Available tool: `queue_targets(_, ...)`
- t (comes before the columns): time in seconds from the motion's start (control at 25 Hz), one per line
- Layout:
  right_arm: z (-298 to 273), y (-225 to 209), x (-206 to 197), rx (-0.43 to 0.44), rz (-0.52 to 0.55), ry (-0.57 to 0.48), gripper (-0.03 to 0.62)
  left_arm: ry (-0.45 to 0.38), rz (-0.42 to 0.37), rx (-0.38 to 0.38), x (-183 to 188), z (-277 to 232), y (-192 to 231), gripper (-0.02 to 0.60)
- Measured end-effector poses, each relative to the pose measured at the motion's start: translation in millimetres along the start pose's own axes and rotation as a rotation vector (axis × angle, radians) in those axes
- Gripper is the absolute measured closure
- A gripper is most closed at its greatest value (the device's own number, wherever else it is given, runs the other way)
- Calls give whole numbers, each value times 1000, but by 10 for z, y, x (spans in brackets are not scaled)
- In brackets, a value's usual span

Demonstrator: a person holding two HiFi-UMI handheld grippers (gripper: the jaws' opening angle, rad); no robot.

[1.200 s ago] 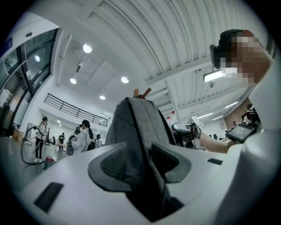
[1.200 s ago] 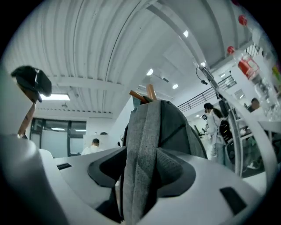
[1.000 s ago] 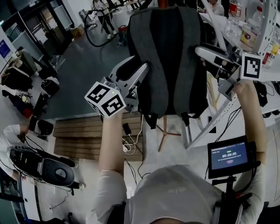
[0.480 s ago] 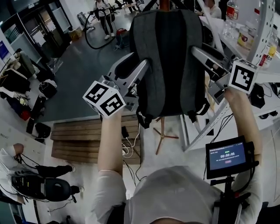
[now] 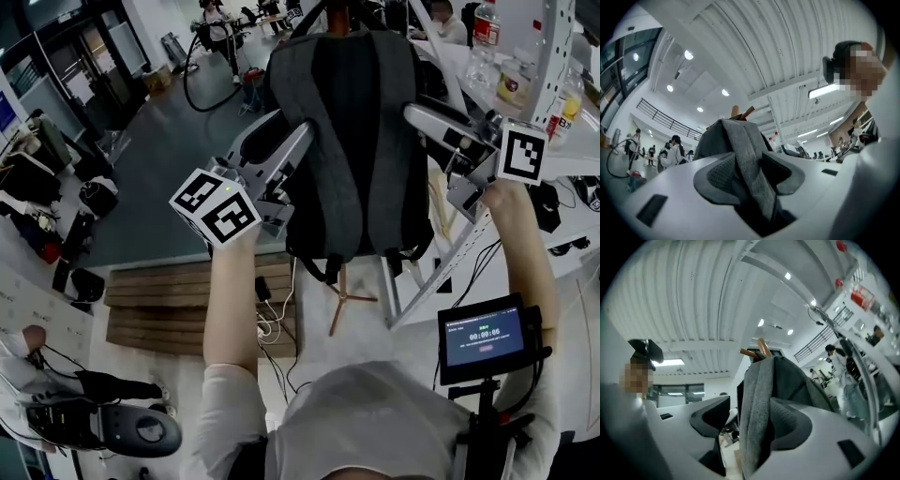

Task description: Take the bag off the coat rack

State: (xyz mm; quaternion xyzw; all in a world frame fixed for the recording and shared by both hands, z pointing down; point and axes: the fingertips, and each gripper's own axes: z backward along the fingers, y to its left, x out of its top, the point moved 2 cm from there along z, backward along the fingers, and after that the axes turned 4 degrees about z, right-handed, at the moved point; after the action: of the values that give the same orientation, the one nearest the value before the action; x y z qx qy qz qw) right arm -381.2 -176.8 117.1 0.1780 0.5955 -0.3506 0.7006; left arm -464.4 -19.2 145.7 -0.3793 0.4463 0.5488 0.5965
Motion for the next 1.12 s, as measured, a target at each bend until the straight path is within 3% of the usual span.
queue_targets(0.12,-43,107,51,144,-127,-62,324,-61,83,-62,125,-34,-8,413)
queue_targets(0.24,-40,117,186,218,-224,-170,326,-209,183,-127,406,22,-24,413)
queue_targets(0.28,-45,81,233,194,-227,-199,326,-265,222,-151,519,53,-11,413)
queue_targets(0.36,-93,-24,241,45,-137,-190,326,-330,273,-178,670,91,34,413)
queue_targets(0.44,-132,-42,144,-92,8,-146,324,-308,264,-154,605,84,59,413)
queue_targets(0.48,-131,-22,100,-114,39,-146,324,-281,248,-134,508,66,60,413)
queue_targets(0.6,-106,34,34,-19,-52,-205,324,-250,220,-90,246,29,47,413)
queue_targets(0.76,-133,48,-15,130,-217,-233,329,-282,308,-122,140,27,-24,413)
queue_targets(0.84,-181,78,-22,111,-198,-232,329,-273,280,-78,112,-25,-68,413)
queue_targets(0.92,-229,97,-35,43,-126,-220,329,-261,205,18,85,-72,-94,413)
queue_targets(1.12,-283,32,-35,-215,53,-218,401,-232,18,218,57,-192,-132,414)
